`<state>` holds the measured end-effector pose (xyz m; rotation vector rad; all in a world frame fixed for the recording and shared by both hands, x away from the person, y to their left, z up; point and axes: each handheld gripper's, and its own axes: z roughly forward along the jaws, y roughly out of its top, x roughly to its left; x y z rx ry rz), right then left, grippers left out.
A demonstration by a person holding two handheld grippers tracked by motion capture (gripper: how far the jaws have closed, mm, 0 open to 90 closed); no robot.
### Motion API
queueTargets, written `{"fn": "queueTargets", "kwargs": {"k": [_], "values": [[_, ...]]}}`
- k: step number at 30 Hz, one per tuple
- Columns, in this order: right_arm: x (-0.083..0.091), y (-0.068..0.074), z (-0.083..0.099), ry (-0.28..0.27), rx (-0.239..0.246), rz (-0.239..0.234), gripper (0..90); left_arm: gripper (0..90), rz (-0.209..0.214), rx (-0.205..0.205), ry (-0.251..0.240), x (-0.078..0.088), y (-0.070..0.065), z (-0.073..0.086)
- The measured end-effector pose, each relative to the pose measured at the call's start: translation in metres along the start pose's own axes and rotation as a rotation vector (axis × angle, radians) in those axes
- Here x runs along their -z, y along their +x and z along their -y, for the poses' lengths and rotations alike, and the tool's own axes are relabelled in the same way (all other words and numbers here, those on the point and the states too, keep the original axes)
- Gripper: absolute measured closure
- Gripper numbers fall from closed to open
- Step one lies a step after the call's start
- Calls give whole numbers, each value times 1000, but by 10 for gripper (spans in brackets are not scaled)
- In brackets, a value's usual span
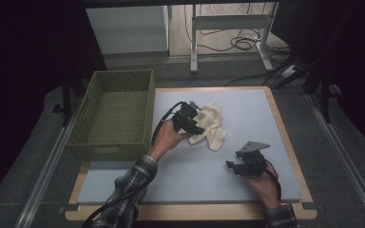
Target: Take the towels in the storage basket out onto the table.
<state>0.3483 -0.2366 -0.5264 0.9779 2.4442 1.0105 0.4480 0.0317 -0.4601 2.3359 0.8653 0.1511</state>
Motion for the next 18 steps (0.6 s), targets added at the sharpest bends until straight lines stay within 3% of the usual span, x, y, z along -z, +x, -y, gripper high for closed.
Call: {"fn": "queueTargets", "kwargs": {"k": [1, 2, 4, 7, 9, 13, 18], "values": [[0, 0, 0, 0, 0, 0, 474, 531, -2, -5, -1, 1, -2, 5], [0, -1, -2, -1, 2, -11, 496, 587, -3, -10, -6, 1, -4, 9], [-1, -2, -10, -9, 1, -54, 578, 618, -5, -12, -6, 1, -4, 17], [-3, -3, -20, -16, 13, -79, 618, 619, -3, 12, -25, -3, -4, 32], [-9, -4, -39, -14, 41, -114, 661, 549, 2, 31, -33, -9, -2, 43], [-24, -6, -56, -4, 50, -158, 666, 490, 10, 51, -49, -17, -1, 52], [-45, -6, -61, 42, 71, -146, 643, 481, -49, 25, -50, -31, -2, 61]]}}
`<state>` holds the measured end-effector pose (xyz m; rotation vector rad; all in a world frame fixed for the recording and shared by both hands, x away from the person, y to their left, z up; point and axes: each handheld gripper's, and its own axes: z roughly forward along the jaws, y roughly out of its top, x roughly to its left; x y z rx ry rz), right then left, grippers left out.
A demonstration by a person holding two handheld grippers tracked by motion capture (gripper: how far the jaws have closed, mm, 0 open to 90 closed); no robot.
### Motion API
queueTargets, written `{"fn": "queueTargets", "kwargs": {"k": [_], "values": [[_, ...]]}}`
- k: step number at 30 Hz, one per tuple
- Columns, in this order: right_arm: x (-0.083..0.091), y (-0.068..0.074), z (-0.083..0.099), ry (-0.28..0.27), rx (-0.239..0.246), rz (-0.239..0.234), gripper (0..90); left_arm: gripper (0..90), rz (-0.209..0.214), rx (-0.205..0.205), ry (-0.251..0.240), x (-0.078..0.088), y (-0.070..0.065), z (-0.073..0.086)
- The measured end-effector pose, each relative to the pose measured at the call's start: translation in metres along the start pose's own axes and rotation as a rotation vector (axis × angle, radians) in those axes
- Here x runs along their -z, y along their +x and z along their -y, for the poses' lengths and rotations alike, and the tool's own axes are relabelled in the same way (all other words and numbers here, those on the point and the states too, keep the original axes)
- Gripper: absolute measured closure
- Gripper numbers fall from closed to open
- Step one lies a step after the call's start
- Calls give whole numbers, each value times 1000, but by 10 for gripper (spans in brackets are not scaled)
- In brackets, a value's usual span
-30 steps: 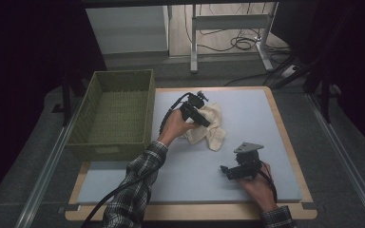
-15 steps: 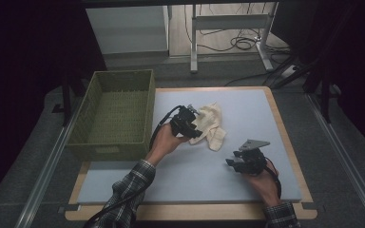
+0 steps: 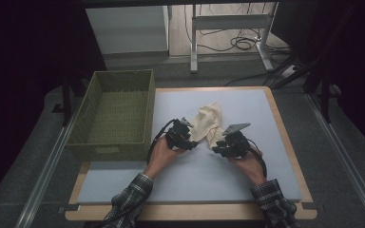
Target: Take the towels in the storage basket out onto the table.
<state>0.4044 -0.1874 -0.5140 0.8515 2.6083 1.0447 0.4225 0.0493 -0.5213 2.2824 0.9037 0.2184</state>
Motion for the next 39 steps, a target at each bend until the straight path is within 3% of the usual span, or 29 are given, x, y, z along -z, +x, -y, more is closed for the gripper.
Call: {"fn": "queueTargets", "kwargs": {"k": [2, 4, 5, 6, 7, 8, 11, 16, 19, 22, 23, 30, 39], "values": [[-8, 2, 2, 13, 39, 35, 682, 530, -33, -22, 2, -4, -2, 2], [-8, 3, 2, 13, 52, 50, 725, 615, -37, -17, -3, -5, -3, 3], [-8, 4, 2, 18, 68, 72, 772, 615, -41, -6, -8, -5, -4, 2], [-7, 4, 2, 26, 71, 89, 859, 734, -44, -5, -8, -5, -4, 2], [-7, 4, 2, 26, 71, 89, 859, 734, -39, 1, -9, -5, -5, 2], [-6, 2, 1, 34, 65, 74, 881, 850, -34, 5, -8, -5, -5, 2], [1, 1, 0, 41, 77, 94, 885, 865, -52, -13, -2, -1, -6, 2], [39, -13, 3, -35, 40, 111, 885, 867, -56, 3, -80, 28, -9, 0], [53, -17, 6, -55, 24, 113, 885, 866, -52, -1, -89, 37, -13, 1], [80, -21, 15, -73, 9, 126, 885, 867, -48, -9, -99, 49, -19, 4], [80, -21, 15, -73, 9, 126, 885, 867, -47, -10, -96, 52, -20, 6], [117, -21, 39, -99, -35, 111, 884, 869, -13, -3, -78, 75, -31, 35], [130, -10, 70, -72, -53, 116, 881, 897, 17, 7, -66, 89, -41, 71]]}}
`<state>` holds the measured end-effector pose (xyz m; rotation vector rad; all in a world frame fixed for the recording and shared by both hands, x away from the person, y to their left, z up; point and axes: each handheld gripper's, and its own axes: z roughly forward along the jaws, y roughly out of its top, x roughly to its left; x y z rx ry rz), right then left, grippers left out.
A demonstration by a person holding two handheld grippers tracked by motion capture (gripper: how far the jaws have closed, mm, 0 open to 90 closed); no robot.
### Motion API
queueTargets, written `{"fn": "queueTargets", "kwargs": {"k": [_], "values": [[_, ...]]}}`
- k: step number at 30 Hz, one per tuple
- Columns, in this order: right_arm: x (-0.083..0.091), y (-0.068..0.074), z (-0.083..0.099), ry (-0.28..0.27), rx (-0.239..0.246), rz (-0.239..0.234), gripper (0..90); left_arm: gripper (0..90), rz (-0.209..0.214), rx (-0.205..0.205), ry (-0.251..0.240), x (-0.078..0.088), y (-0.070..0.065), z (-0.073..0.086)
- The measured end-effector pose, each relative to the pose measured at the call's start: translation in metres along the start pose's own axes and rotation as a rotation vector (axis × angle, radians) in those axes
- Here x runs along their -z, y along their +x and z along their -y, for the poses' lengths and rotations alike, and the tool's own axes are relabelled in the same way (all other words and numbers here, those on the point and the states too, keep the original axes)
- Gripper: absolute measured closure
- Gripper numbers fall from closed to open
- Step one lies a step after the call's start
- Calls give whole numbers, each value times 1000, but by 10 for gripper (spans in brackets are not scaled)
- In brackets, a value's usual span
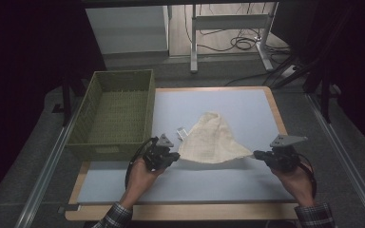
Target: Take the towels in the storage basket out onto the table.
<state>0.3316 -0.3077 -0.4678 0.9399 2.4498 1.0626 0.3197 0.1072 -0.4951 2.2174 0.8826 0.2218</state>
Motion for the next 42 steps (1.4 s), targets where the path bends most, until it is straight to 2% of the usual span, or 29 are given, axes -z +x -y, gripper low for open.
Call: {"fn": "queueTargets", "kwargs": {"k": [3, 7, 8, 9, 11, 12, 13, 14, 16, 18, 20, 21, 22, 23, 24, 25, 26, 27, 30, 31, 33, 34, 35, 38, 39, 40, 41, 42], "values": [[1, 5, 18, 19, -23, -11, 880, 898, 16, -1, 20, 1, -7, 13], [-2, 8, 31, 41, -36, -30, 876, 895, 32, 12, 38, -4, -10, 24], [-4, 9, 35, 53, -42, -34, 870, 867, 30, 17, 32, -5, -8, 24], [-5, 9, 38, 52, -45, -33, 826, 791, 22, 23, 21, -6, -5, 22], [-4, 8, 38, 48, -51, -33, 801, 764, 20, 21, 10, -7, -3, 18], [-3, 7, 36, 36, -57, -34, 764, 726, 19, 20, 4, -8, -1, 14], [0, 4, 30, 13, -65, -29, 734, 680, 12, 13, -2, -10, 2, 4], [0, 4, 30, 13, -65, -29, 734, 672, 12, 13, -2, -10, 2, 4], [-2, -3, 18, -9, -62, -30, 722, 664, 11, 18, -28, -15, 8, -14], [-4, -5, 15, -12, -65, -30, 721, 663, 6, 19, -35, -17, 11, -21], [-13, -13, 7, -24, -81, -47, 722, 674, 3, 31, -57, -22, 16, -33], [-23, -19, 0, -23, -90, -57, 722, 681, -17, 20, -52, -28, 22, -44], [-23, -19, 0, -23, -90, -57, 722, 689, -17, 20, -52, -28, 22, -44], [-34, -25, -8, -20, -87, -59, 722, 697, -29, 18, -53, -32, 26, -51], [-34, -25, -8, -20, -87, -59, 722, 697, -33, 20, -53, -35, 28, -54], [-44, -30, -15, -17, -83, -57, 723, 716, -45, 21, -56, -39, 33, -60], [-44, -30, -15, -17, -83, -57, 723, 716, -52, 21, -55, -41, 36, -64], [-55, -35, -24, -17, -85, -61, 722, 718, -46, 29, -53, -47, 41, -69], [-64, -38, -31, -15, -83, -60, 722, 702, -31, 41, -28, -59, 47, -75], [-73, -41, -37, -10, -79, -56, 698, 663, -4, 53, -24, -67, 49, -75], [-83, -43, -42, -3, -77, -48, 652, 606, 0, 52, -17, -71, 48, -74], [-83, -43, -42, -3, -77, -48, 652, 606, -1, 51, -11, -74, 47, -73], [-91, -46, -45, 5, -84, -44, 612, 580, 7, 46, 2, -80, 46, -70], [-100, -48, -46, 9, -92, -62, 590, 585, 3, 36, 13, -85, 44, -68], [-108, -48, -47, 22, -97, -70, 597, 638, 1, 17, 23, -88, 42, -67], [-108, -48, -47, 22, -97, -70, 597, 687, 1, 17, 23, -88, 42, -67], [-115, -47, -48, 40, -101, -78, 690, 752, -1, -9, 36, -92, 39, -66], [-117, -46, -48, 44, -99, -82, 749, 811, 0, -19, 39, -93, 38, -66]]}}
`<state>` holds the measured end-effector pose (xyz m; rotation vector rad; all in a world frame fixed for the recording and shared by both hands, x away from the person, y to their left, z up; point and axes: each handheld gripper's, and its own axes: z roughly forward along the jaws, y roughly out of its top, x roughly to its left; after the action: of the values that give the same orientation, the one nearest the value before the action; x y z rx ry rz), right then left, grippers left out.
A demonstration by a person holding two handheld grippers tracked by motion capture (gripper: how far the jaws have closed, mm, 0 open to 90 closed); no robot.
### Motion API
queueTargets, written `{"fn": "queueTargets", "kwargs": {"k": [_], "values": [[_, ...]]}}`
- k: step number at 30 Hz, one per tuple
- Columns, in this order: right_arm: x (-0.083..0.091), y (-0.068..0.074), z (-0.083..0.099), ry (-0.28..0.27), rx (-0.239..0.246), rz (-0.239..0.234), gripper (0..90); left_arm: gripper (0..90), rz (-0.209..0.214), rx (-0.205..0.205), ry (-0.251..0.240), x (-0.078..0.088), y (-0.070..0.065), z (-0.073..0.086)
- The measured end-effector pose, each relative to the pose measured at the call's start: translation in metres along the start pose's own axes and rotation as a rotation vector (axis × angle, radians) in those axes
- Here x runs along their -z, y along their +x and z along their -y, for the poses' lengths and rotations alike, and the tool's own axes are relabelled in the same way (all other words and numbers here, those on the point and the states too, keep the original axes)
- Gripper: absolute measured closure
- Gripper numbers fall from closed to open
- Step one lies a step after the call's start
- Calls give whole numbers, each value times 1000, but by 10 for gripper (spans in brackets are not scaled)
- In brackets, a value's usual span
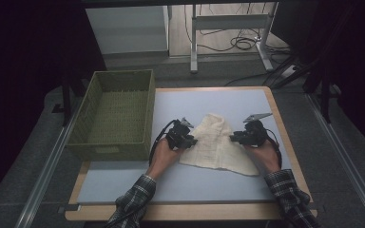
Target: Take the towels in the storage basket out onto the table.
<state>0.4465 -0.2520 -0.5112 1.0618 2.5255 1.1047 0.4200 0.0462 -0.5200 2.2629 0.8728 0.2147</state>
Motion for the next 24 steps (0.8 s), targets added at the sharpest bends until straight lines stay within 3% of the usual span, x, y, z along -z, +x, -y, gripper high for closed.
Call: {"fn": "queueTargets", "kwargs": {"k": [1, 4, 5, 7, 9, 10, 12, 13, 14, 15, 16, 17, 18, 20, 21, 22, 24], "values": [[-2, 1, 0, 5, 5, -3, 834, 867, -7, -8, -3, 0, -1, 0], [-4, 4, -1, 13, 14, -12, 884, 890, -16, -11, -20, 4, -1, -2], [-1, 6, -6, 7, 27, 5, 892, 894, -45, -4, -54, 12, 1, -6], [1, 6, -8, -3, 29, 12, 893, 895, -56, -3, -69, 18, 3, -10], [13, 4, -19, -40, 31, 38, 894, 895, -88, -4, -112, 36, 7, -20], [29, 2, -32, -79, 40, 72, 895, 895, -101, -10, -133, 45, 7, -25], [35, 2, -38, -99, 45, 80, 895, 895, -110, -17, -180, 65, 4, -33], [58, 4, -53, -174, 52, 101, 893, 886, -109, 9, -218, 82, 3, -39], [58, 4, -53, -174, 52, 101, 893, 873, -109, 9, -218, 82, 3, -39], [68, 2, -63, -200, 53, 128, 789, 753, -103, 43, -190, 83, 5, -41], [68, 2, -63, -200, 53, 128, 789, 753, -109, 58, -157, 80, 7, -43], [67, -1, -66, -175, 55, 154, 674, 684, -152, 53, -146, 73, 10, -41], [63, -5, -68, -129, 56, 218, 624, 589, -191, 52, -136, 67, 11, -38], [60, -9, -60, -113, 47, 223, 612, 545, -147, 85, -125, 59, 14, -28], [60, -10, -46, -114, 16, 187, 610, 543, -116, 96, -116, 53, 12, -17], [60, -10, -46, -114, 16, 187, 610, 543, -116, 96, -116, 53, 12, -17], [62, -9, -31, -91, 17, 188, 610, 543, -99, 105, -97, 45, 7, 0]]}}
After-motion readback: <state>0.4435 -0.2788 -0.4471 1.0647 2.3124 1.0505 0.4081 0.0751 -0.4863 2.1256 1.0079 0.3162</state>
